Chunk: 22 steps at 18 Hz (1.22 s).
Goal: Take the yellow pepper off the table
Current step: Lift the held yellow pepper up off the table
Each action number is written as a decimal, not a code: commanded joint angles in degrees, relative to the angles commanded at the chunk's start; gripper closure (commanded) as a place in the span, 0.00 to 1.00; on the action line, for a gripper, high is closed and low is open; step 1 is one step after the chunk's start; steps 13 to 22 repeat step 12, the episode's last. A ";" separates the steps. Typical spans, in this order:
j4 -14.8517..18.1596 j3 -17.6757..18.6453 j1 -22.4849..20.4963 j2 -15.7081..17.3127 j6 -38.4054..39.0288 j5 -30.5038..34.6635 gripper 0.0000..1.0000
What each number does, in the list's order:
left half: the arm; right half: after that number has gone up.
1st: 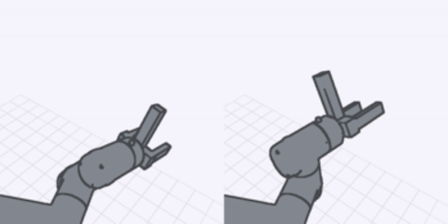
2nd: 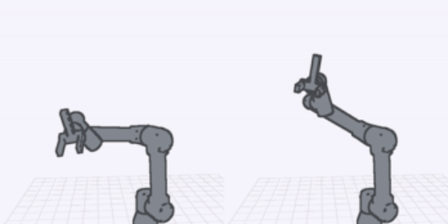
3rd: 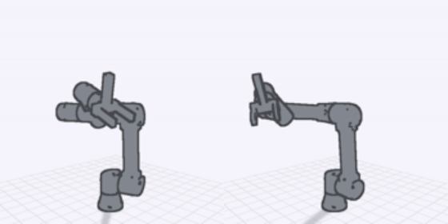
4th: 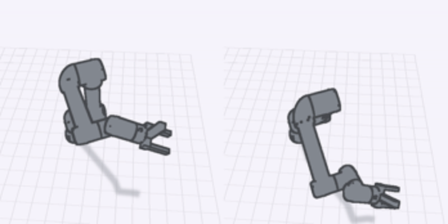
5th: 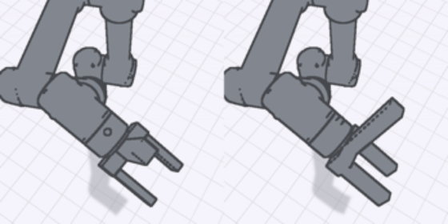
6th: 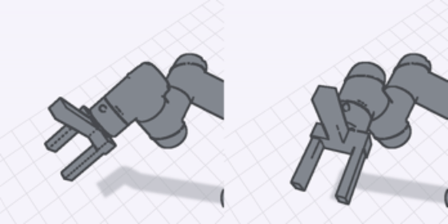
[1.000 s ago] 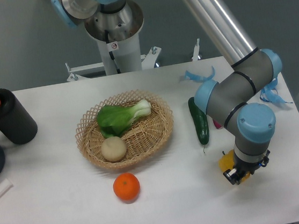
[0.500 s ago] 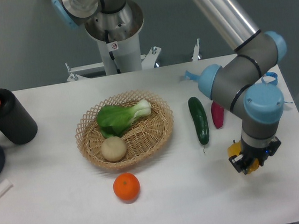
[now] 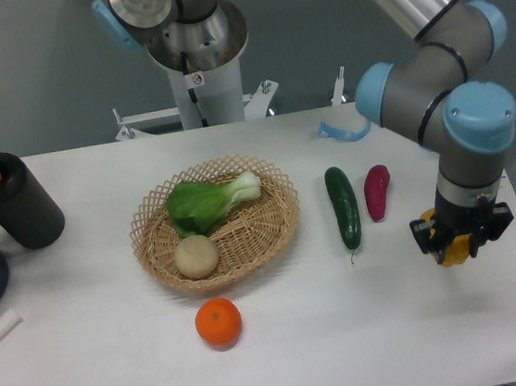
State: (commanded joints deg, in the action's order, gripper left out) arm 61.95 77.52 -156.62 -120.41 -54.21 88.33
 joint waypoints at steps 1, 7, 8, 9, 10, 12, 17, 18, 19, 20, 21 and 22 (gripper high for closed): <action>0.70 0.09 -0.44 0.44 -1.76 0.00 0.86; 4.05 0.35 -2.46 1.06 -13.89 0.09 0.85; 4.40 0.53 -2.73 1.84 -15.03 0.09 0.85; 4.84 0.96 -2.90 2.98 -17.05 0.09 0.85; 5.10 1.31 -3.25 3.43 -19.24 0.09 0.85; 5.46 1.76 -3.69 3.69 -20.76 0.09 0.85; 5.46 1.76 -3.69 3.69 -20.76 0.09 0.85; 5.46 1.76 -3.69 3.69 -20.76 0.09 0.85; 5.46 1.76 -3.69 3.69 -20.76 0.09 0.85; 5.46 1.76 -3.69 3.69 -20.76 0.09 0.85; 5.46 1.76 -3.69 3.69 -20.76 0.09 0.85; 5.46 1.76 -3.69 3.69 -20.76 0.09 0.85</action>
